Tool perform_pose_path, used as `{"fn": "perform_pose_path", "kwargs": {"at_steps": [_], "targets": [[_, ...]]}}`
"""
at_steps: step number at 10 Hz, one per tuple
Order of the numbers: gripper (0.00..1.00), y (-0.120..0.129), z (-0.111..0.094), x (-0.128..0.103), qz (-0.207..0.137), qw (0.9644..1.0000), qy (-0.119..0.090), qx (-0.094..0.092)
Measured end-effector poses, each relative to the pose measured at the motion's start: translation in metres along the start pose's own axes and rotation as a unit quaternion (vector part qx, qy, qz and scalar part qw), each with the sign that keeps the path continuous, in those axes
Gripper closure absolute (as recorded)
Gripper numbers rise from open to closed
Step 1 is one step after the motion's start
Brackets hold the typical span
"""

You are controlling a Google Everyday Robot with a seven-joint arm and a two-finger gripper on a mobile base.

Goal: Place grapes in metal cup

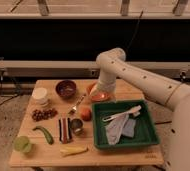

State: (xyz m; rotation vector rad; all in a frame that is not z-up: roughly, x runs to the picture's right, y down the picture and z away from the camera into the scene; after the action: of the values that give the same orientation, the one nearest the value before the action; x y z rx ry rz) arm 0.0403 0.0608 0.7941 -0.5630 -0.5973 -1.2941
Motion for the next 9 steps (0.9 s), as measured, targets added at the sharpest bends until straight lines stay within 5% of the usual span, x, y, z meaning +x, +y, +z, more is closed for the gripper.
{"fn": "perform_pose_path", "kwargs": {"at_steps": [3,5,9], "targets": [[0.20,-0.074,0.019,-0.003,-0.069,0.9976,-0.005,0.003],[0.20,-0.129,0.039,-0.005,-0.126,0.9920,-0.013,0.007],[0.20,-0.192,0.073,-0.016,-0.207,0.9780,-0.028,0.008]]}}
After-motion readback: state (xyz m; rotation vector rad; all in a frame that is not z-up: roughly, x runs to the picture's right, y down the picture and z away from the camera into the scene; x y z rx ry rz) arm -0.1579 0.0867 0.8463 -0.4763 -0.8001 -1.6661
